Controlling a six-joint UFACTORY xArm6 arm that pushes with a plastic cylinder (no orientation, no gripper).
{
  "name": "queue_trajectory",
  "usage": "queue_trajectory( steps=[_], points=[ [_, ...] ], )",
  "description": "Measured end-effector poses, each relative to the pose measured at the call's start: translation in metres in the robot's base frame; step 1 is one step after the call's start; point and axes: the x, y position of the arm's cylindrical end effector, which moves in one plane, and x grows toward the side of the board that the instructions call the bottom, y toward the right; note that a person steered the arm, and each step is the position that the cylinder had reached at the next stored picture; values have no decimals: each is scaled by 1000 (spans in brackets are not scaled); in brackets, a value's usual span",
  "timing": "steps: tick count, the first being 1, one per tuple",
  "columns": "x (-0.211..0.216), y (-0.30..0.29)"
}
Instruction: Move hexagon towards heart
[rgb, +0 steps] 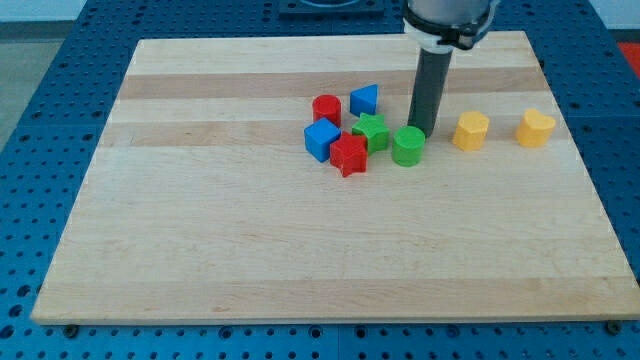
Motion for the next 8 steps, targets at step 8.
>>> queue_trajectory(
  steps=[8],
  points=[
    [2, 37]
  ],
)
